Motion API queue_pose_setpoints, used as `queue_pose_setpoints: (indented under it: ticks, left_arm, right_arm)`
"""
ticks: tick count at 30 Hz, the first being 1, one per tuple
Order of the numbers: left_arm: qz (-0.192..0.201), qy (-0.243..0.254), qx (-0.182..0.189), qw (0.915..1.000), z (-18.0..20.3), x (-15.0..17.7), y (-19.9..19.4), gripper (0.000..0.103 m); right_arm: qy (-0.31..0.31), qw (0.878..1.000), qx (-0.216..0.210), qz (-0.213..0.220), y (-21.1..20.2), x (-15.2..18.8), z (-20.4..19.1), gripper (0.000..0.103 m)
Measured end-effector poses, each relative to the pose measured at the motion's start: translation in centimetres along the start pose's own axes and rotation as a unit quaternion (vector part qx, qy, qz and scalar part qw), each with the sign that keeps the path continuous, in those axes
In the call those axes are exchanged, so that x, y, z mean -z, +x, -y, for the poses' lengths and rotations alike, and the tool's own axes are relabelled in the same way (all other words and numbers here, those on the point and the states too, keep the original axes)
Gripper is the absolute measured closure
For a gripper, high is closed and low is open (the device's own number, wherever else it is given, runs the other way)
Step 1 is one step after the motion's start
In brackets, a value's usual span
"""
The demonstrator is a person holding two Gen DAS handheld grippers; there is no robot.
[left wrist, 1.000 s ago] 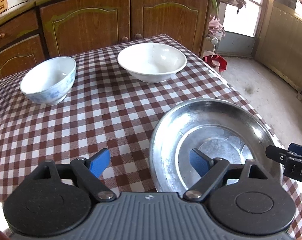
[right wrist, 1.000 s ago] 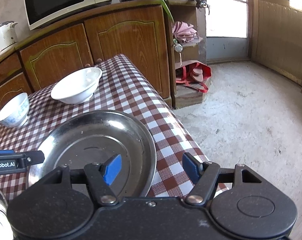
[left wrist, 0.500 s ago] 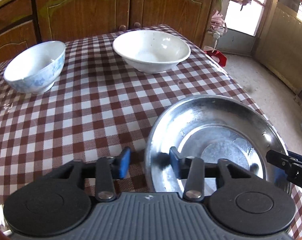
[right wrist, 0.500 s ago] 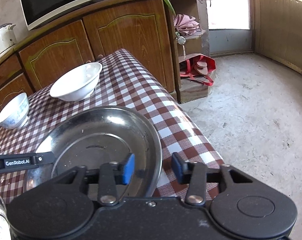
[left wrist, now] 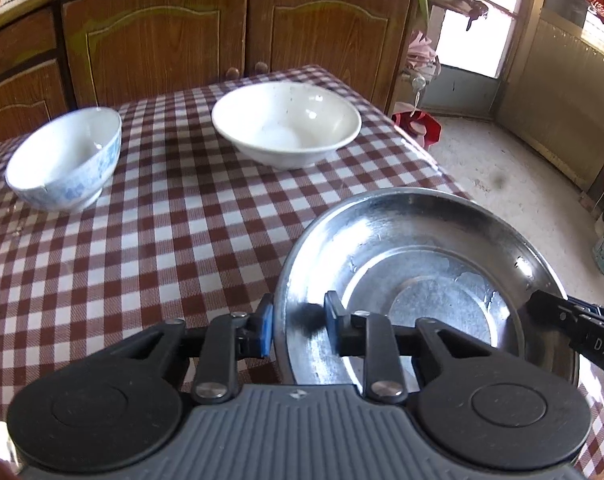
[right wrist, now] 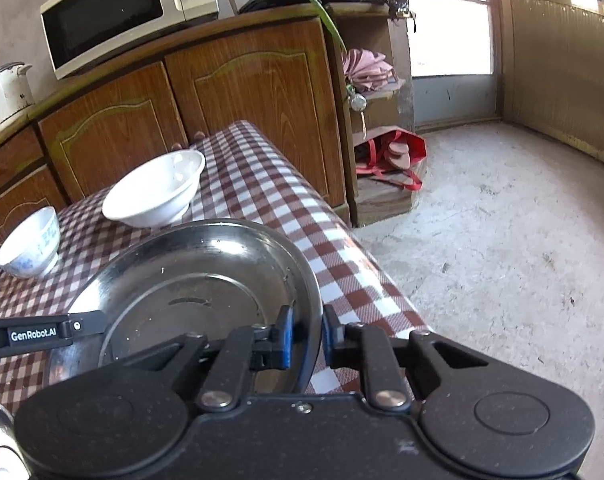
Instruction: Organize plates and bowls
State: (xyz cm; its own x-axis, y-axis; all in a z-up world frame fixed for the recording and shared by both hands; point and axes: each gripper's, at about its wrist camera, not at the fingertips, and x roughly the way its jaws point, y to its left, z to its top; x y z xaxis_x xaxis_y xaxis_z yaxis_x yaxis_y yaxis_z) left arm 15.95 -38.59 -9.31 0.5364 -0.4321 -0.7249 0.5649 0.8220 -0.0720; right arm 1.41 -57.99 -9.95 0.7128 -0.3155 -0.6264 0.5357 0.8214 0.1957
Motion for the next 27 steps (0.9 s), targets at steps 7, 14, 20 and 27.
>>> queue_pose_setpoints:
  ticks: [7,14,20,27]
  left_arm:
    - [0.016,-0.001,-0.004,0.9999,0.2,-0.5,-1.7,0.076]
    - [0.030,-0.002,-0.008,0.9995,0.2,-0.7,-3.9,0.076]
    - [0.043,0.000,-0.011,0.9990,0.2,-0.7,-5.9,0.076]
    - [0.048,-0.007,-0.016,0.9987,0.1,-0.6,-8.1,0.076]
  right_arm:
    - [-0.005,1.000,-0.004,0.018,-1.8,-0.8,-0.5,0.083]
    - [-0.010,0.999,-0.010,0.033,-3.9,-1.6,-1.1,0.083]
    - [-0.015,0.999,-0.013,0.047,-6.0,-2.1,-1.6,0.083]
    - [-0.023,0.998,-0.018,0.061,-8.2,-2.3,-2.4,0.083]
